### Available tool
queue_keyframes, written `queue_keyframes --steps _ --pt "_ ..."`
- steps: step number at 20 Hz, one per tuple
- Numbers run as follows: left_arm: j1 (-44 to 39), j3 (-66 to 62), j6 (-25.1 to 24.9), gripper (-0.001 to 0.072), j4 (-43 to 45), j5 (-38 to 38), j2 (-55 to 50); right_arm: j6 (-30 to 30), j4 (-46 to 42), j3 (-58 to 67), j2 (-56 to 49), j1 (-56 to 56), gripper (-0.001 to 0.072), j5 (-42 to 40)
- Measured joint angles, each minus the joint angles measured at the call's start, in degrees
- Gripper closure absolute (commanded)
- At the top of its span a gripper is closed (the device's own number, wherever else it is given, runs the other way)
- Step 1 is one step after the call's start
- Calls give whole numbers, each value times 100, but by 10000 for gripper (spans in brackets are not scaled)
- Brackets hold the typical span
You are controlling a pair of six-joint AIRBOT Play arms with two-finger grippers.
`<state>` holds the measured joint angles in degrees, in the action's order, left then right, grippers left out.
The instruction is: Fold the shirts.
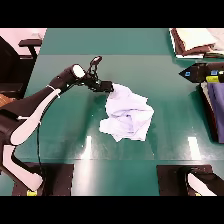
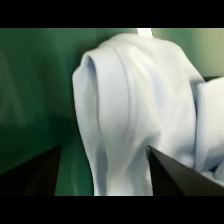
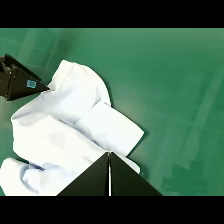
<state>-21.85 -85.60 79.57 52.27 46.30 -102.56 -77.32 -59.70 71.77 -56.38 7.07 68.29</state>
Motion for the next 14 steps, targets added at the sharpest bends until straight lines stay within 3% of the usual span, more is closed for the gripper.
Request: queue_keyframes --steps 6,8,14 --pt "-247 0 -282 120 -461 -396 -177 -153 11 -393 76 0 699 -227" --pt "-286 -31 -308 651 -501 -424 -208 -184 13 -444 96 0 699 -256" --pt "181 -772 -339 683 -507 273 -127 -225 -22 -496 70 0 699 57"
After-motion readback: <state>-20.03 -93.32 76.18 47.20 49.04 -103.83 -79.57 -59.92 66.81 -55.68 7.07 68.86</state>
